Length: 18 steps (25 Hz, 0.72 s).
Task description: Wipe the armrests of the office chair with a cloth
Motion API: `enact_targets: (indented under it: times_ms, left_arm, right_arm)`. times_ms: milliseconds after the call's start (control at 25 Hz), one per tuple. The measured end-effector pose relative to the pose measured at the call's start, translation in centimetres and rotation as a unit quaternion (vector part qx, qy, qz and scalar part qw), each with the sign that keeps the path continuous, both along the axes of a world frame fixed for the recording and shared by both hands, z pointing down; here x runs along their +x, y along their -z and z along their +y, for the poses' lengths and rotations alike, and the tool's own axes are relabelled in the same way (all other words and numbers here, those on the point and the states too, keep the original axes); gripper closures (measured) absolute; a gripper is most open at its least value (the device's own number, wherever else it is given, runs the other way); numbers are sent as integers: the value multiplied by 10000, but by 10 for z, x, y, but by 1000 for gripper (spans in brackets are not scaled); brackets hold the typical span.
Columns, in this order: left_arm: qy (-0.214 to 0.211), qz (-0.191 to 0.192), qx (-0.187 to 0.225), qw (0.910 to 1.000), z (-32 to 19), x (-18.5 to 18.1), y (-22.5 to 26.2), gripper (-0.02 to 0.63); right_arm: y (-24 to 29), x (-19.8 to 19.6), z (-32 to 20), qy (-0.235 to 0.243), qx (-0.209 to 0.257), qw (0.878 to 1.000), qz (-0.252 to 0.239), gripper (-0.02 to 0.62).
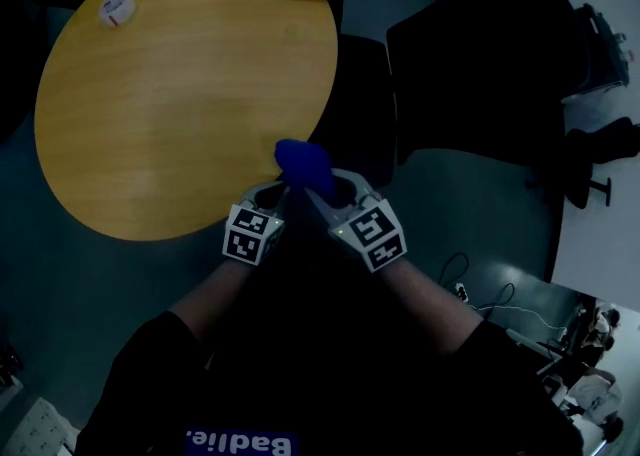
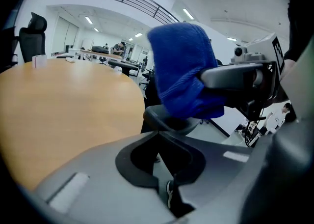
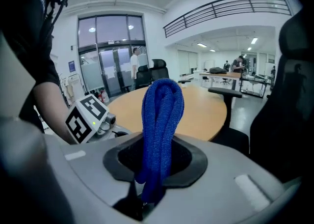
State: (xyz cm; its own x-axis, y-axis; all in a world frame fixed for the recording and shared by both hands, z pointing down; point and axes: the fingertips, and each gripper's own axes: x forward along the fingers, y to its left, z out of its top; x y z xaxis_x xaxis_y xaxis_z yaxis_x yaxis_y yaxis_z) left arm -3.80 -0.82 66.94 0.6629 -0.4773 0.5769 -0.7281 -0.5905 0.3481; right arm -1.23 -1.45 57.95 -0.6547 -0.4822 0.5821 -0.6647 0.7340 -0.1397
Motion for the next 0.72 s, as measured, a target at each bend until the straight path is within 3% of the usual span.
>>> enact_targets:
  times_ms: [200, 320, 400, 520, 720]
  left_arm:
    - [212, -110, -41, 9997, -9, -6, 2, 594]
    - [331, -210, -101, 9992, -17, -14, -1, 594]
    - [312, -282, -113, 9990, -20, -17, -5, 594]
    - [238, -376, -138, 9989, -22, -12, -11, 594]
    - [241, -480, -146, 9984, -24, -7, -17, 594]
  right_arm:
    - [17, 119, 3, -1119, 249, 9931, 256, 495]
    - [2, 194, 2, -1897, 134, 9786, 790, 495]
    - [-18, 224, 4, -2209, -51, 9682, 1173, 495]
    - [-43, 234, 4, -2128, -205, 9641, 1573, 495]
    - [-59, 204, 7, -1526, -205, 9706, 1852, 495]
